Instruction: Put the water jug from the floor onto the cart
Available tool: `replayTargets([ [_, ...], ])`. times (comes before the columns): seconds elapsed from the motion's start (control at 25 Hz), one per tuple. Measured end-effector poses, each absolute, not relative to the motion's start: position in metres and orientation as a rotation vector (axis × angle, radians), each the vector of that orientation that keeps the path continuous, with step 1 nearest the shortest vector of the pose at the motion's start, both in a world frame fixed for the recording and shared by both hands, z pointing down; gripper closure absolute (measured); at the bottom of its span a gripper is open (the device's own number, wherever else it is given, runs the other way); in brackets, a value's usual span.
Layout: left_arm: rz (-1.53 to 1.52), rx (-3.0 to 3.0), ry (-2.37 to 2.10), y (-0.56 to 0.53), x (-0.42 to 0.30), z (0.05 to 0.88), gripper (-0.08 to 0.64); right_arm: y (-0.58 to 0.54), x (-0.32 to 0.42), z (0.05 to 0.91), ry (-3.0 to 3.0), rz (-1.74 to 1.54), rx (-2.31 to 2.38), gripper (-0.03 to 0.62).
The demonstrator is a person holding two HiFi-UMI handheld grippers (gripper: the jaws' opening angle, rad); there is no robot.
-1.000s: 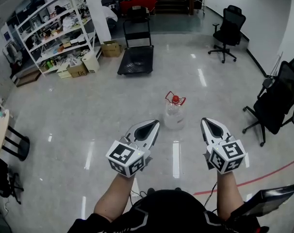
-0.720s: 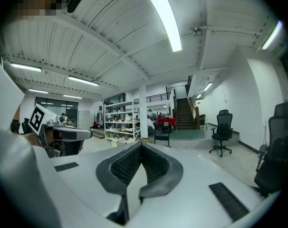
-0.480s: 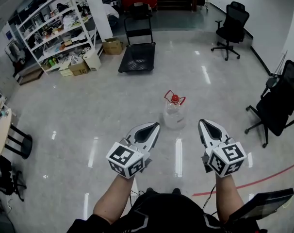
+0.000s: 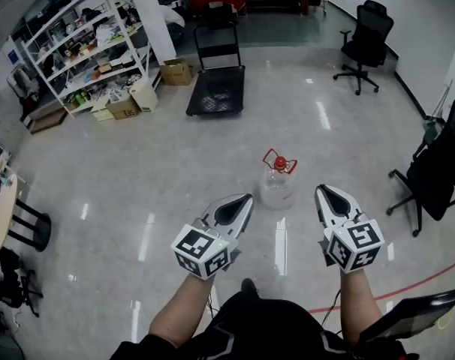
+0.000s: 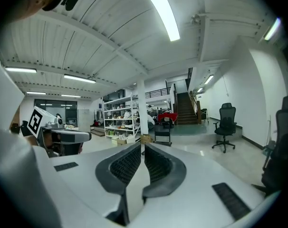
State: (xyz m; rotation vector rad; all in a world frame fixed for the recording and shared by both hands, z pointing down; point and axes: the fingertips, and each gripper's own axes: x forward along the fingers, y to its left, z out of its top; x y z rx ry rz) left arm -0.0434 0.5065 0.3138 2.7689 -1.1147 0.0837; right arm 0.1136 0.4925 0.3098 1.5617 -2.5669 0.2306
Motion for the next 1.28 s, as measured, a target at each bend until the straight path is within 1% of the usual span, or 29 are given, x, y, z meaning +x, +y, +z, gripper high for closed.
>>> replayTargets([
  [0.2,0.090,2.783,-1.062,0.451,-0.064,0.312,0.558,0.440,0.098,0.305,-2.523,0.235,1.611,0.586],
  [0.32,0.117,2.776,-1.024,0.419,-0.063,0.321,0.558,0.406,0.097,0.312,-2.503,0.242,1.606,0.586],
  [0.52,0.153,2.760,-0.965,0.357,-0.045,0.342,0.558,0.342,0.108,0.332,-2.511,0.294,1.598,0.584],
  [0.72,0.135,2.735,-0.854,0.284,-0.007,0.347,0.558,0.261,0.131,0.339,-2.559,0.331,1.565,0.578],
  [0.8,0.162,2.716,-0.879,0.252,0.005,0.351,0.558,0.228,0.146,0.343,-2.576,0.355,1.551,0.567],
  [0.92,0.200,2.686,-0.925,0.210,0.013,0.360,0.558,0.185,0.165,0.354,-2.578,0.399,1.526,0.533],
  [1.0,0.182,2.649,-0.923,0.180,0.015,0.365,0.558,0.154,0.174,0.363,-2.571,0.434,1.511,0.520],
  [1.12,0.148,2.603,-0.906,0.143,0.014,0.371,0.558,0.116,0.182,0.384,-2.531,0.498,1.520,0.511],
  [1.28,0.220,2.598,-0.893,0.085,0.010,0.409,0.558,0.068,0.183,0.426,-2.473,0.596,1.528,0.502],
])
